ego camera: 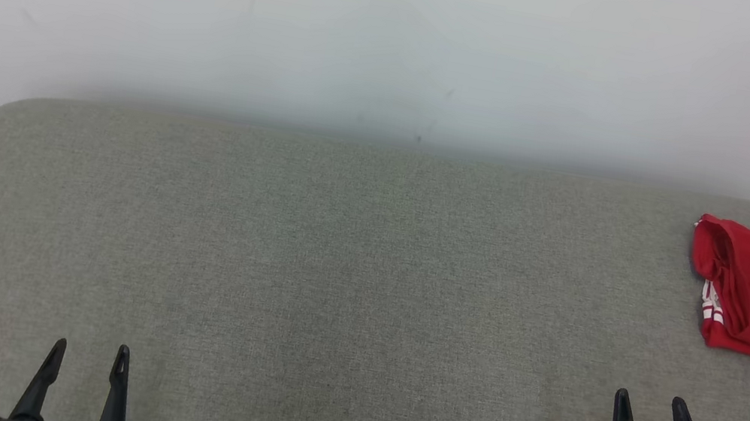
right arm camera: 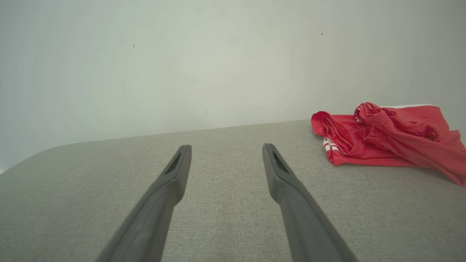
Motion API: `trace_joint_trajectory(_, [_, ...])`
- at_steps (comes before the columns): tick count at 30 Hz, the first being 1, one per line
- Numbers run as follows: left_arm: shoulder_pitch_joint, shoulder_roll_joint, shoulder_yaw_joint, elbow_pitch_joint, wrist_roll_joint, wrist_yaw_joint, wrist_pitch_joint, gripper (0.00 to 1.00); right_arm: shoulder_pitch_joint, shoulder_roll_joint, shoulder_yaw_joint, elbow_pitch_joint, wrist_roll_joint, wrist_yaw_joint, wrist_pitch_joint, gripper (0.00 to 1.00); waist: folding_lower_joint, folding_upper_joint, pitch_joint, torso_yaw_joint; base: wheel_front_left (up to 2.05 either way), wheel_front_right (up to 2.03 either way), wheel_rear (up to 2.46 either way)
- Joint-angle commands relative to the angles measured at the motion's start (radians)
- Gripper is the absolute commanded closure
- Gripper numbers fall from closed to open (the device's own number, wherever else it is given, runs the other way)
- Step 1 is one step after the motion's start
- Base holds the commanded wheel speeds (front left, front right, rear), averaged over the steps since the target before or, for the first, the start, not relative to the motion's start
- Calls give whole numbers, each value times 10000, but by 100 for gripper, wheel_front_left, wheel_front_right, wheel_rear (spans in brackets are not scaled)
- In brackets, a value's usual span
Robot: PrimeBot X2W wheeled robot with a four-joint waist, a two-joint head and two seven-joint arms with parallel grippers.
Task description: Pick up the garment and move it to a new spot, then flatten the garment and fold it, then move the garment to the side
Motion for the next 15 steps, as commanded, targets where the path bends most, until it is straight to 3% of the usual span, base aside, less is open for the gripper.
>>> trace_joint_trajectory(1, [103, -39, 29, 62, 51, -3, -25, 0, 94, 80, -16, 32, -16, -36, -37, 0, 0, 0, 11, 14, 0, 0, 0])
trace_joint_trajectory(15, [-51, -119, 109, 306, 12, -62, -25, 0, 48, 221, 48, 309, -1, -36, -188, 0, 0, 0, 79, 68, 0, 0, 0])
